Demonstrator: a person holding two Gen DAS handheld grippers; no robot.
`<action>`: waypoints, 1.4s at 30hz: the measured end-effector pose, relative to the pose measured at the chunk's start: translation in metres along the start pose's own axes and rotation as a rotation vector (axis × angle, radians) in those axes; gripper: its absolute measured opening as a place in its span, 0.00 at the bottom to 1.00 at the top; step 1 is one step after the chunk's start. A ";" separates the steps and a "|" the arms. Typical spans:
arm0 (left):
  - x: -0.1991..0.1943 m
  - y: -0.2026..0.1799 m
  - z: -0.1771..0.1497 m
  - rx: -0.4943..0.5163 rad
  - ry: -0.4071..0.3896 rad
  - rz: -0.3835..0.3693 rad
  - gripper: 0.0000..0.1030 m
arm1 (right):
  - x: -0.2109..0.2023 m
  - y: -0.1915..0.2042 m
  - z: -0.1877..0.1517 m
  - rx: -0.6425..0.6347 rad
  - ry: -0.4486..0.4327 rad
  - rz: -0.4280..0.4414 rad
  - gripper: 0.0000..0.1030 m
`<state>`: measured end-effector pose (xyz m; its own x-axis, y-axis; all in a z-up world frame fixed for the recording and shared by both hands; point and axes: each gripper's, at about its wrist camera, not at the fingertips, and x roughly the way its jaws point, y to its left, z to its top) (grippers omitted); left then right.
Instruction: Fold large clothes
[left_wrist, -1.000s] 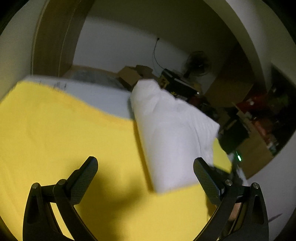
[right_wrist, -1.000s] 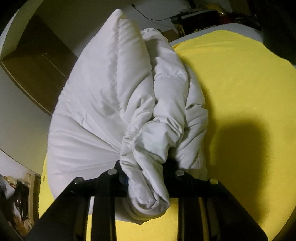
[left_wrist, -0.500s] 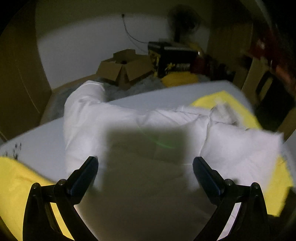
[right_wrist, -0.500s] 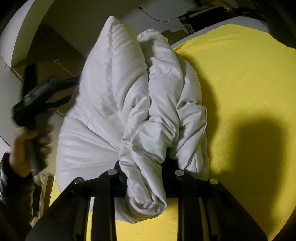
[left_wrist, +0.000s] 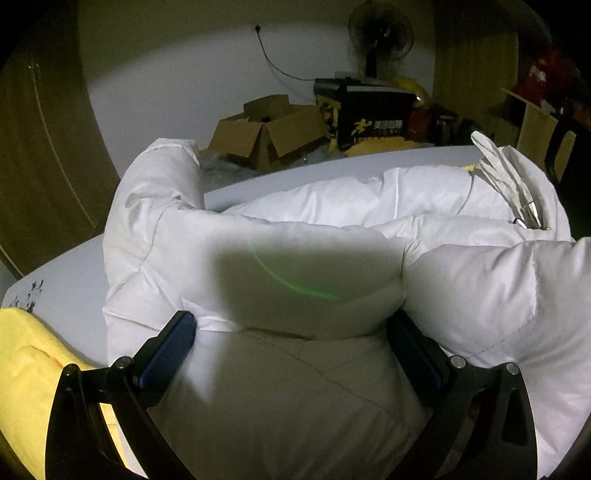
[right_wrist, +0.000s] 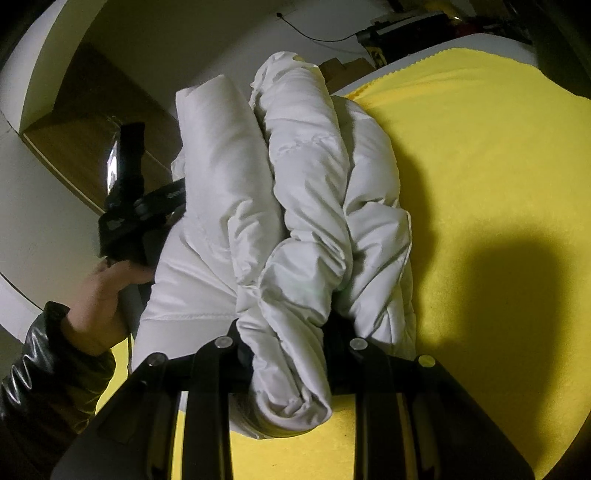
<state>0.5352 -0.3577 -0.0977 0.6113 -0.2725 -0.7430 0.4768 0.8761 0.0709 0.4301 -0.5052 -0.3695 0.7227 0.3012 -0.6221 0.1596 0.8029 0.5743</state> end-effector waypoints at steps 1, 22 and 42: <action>0.002 0.000 0.000 -0.001 0.003 -0.001 1.00 | 0.000 0.001 0.000 -0.001 0.001 -0.001 0.24; -0.069 0.043 0.005 -0.057 -0.054 -0.112 1.00 | -0.050 0.014 0.001 -0.048 -0.134 -0.166 0.72; -0.121 0.182 -0.040 -0.348 0.022 -0.056 1.00 | 0.079 0.059 0.100 -0.189 -0.020 -0.486 0.19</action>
<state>0.5226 -0.1489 -0.0214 0.5749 -0.3190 -0.7534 0.2633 0.9440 -0.1988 0.5636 -0.4853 -0.3313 0.6083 -0.1381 -0.7816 0.3570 0.9271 0.1141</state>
